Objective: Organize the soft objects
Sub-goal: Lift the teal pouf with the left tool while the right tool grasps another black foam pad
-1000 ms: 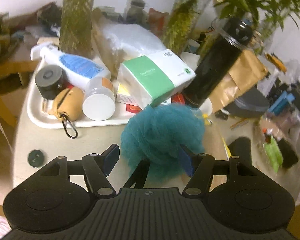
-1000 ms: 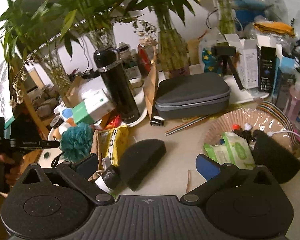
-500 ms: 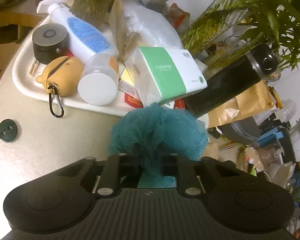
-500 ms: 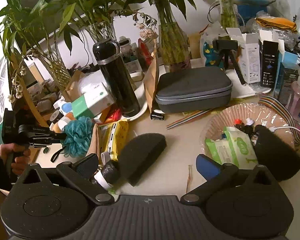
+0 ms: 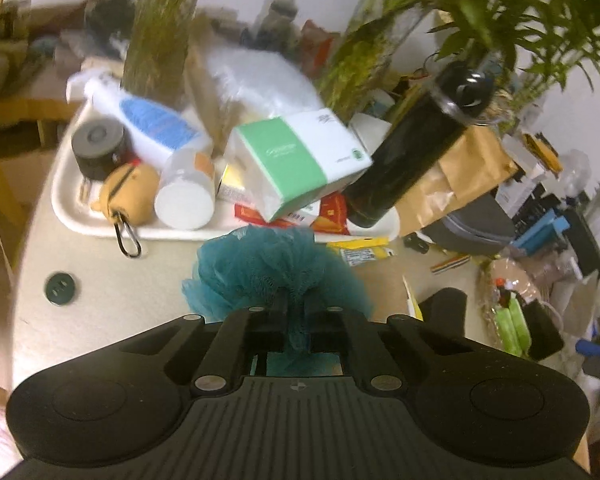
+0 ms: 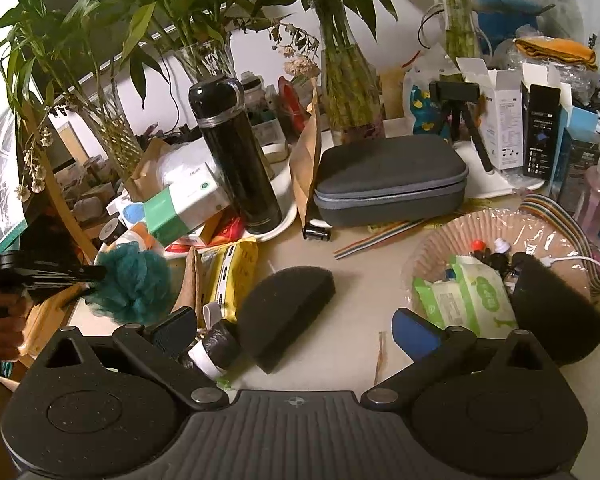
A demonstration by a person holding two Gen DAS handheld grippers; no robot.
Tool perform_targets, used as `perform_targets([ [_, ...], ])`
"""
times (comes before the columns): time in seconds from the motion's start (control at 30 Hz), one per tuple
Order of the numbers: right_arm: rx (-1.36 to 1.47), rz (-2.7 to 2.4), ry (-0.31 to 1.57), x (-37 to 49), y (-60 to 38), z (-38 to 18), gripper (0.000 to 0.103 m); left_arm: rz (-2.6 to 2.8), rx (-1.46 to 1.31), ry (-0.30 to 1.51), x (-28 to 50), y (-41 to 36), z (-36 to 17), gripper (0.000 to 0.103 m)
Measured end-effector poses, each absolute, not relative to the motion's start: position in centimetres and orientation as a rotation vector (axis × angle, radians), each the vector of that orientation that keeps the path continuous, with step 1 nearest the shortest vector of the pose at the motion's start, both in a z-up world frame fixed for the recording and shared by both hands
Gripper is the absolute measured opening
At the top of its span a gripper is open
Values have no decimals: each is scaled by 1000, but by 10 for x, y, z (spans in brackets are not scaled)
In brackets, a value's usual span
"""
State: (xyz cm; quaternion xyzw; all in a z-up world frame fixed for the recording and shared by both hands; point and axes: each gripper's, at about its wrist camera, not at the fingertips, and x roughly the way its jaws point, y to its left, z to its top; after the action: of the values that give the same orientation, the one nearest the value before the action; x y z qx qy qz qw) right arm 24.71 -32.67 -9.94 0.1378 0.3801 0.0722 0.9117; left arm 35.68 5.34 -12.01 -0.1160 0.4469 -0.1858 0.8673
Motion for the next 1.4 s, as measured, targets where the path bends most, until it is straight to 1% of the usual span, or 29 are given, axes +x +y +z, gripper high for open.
perform_targets([
  [0.4,222,159,807,253,-322,-103,103,-326,-163,757,305,55,-51,6],
  [0.6,199,176,848,270,-316,-112,103,-293,-150,691,274,58,-28,6],
  [0.8,158,236,885,300,-299,-125,103,-265,-169,654,249,64,-19,6],
  [0.93,192,259,944,323,-293,-142,102,-264,-168,635,240,66,-16,6],
  [1.33,227,282,1028,358,-280,-171,101,-263,-182,625,239,71,-16,6],
  [1.4,234,282,1040,365,-278,-177,99,-267,-181,627,240,70,-16,6],
])
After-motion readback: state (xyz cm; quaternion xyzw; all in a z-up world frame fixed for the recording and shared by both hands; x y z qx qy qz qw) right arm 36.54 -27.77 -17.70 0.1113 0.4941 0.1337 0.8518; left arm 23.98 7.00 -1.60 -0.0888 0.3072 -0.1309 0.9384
